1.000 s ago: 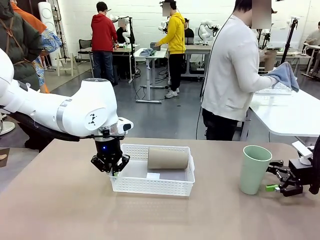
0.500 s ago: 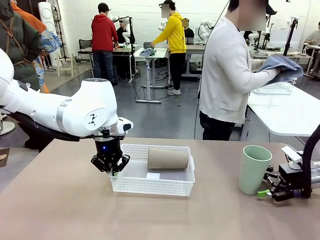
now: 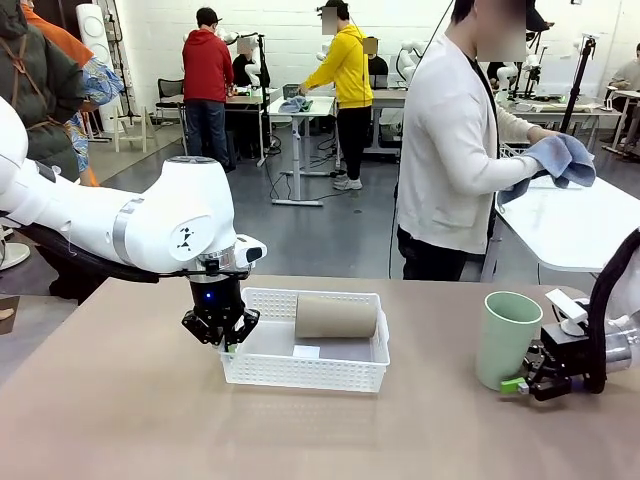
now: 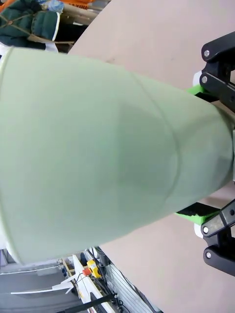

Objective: Clean and organize the cups into the basket.
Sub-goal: Pick up the Reusable plastic cup from the right side of the table and stack it inside the Organizing basket in the center of the table.

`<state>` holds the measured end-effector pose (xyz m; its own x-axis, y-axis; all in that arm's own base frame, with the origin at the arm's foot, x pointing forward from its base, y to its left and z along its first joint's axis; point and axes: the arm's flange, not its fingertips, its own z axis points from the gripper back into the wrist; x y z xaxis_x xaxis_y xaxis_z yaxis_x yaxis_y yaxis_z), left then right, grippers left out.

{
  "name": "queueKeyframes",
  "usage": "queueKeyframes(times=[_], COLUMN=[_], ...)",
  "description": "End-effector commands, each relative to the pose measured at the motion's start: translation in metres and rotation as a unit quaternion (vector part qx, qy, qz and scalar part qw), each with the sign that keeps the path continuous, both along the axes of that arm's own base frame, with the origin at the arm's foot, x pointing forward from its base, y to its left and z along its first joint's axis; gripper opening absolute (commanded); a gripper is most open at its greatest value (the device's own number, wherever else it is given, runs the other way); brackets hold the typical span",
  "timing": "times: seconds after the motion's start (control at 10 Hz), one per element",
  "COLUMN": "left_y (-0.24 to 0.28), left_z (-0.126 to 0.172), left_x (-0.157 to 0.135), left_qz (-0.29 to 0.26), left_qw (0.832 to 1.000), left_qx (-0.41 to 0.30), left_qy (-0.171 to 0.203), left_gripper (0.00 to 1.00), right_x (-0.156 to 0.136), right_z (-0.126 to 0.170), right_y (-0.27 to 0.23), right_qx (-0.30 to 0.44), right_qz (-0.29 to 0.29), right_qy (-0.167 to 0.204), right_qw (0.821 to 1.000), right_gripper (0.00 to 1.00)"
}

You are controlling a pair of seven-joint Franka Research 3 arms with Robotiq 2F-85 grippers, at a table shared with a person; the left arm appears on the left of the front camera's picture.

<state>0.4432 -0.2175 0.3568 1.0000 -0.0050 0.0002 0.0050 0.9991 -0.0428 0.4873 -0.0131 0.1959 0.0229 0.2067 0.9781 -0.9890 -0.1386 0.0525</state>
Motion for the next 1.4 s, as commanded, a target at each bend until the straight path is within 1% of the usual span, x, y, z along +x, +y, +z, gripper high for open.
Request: queueKeyframes(times=[0.0, 0.1, 0.2, 0.3, 0.4, 0.5, 0.6, 0.7, 0.8, 0.9, 1.1, 1.2, 1.3], left_y=[0.000, 0.000, 0.000, 0.000, 0.000, 0.000, 0.000, 0.000, 0.000, 0.000, 0.000, 0.000, 0.000], left_z=[0.003, 0.003, 0.003, 0.003, 0.003, 0.003, 0.003, 0.003, 0.003, 0.003, 0.003, 0.003, 0.003], left_x=[0.001, 0.001, 0.001, 0.001, 0.001, 0.001, 0.001, 0.001, 0.001, 0.001, 0.001, 0.001, 0.001], left_qz=[0.001, 0.001, 0.001, 0.001, 0.001, 0.001, 0.001, 0.001, 0.001, 0.001, 0.001, 0.001, 0.001], left_qw=[1.000, 1.000, 1.000, 1.000, 1.000, 1.000, 1.000, 1.000, 1.000, 1.000, 1.000, 1.000, 1.000], left_qx=[-0.002, -0.002, -0.002, -0.002, -0.002, -0.002, -0.002, -0.002, -0.002, -0.002, -0.002, -0.002, -0.002], left_qy=[-0.004, -0.004, -0.004, -0.004, -0.004, -0.004, -0.004, -0.004, -0.004, -0.004, -0.004, -0.004, -0.004], left_gripper=[0.00, 0.00, 0.00, 0.00, 0.00, 0.00, 0.00, 0.00, 0.00, 0.00, 0.00, 0.00, 0.00], right_x=[0.008, 0.008, 0.009, 0.007, 0.005, 0.003, 0.001, 0.000, -0.003, -0.007, -0.014, -0.017, -0.021], right_z=[-0.002, -0.003, -0.003, -0.002, 0.000, 0.004, 0.009, 0.026, 0.055, 0.092, 0.154, 0.173, 0.185], right_y=[0.012, 0.014, 0.013, 0.012, 0.011, 0.013, 0.016, 0.023, 0.032, 0.041, 0.052, 0.057, 0.062], right_qx=[0.010, 0.011, 0.010, 0.008, 0.008, 0.001, -0.017, -0.049, -0.045, -0.053, -0.047, -0.050, -0.051], right_qz=[0.001, 0.008, 0.008, 0.007, 0.004, 0.000, -0.019, -0.059, -0.062, -0.062, -0.077, -0.086, -0.092], right_qy=[0.002, 0.006, 0.007, 0.007, 0.008, 0.011, 0.036, 0.085, 0.129, 0.141, 0.144, 0.137, 0.124], right_qw=[1.000, 1.000, 1.000, 1.000, 1.000, 1.000, 0.999, 0.993, 0.989, 0.987, 0.985, 0.986, 0.987], right_gripper=[1.00, 1.00, 0.40, 0.40, 0.00, 0.35, 0.00, 0.15, 0.15, 0.15, 0.15, 0.15, 0.15])
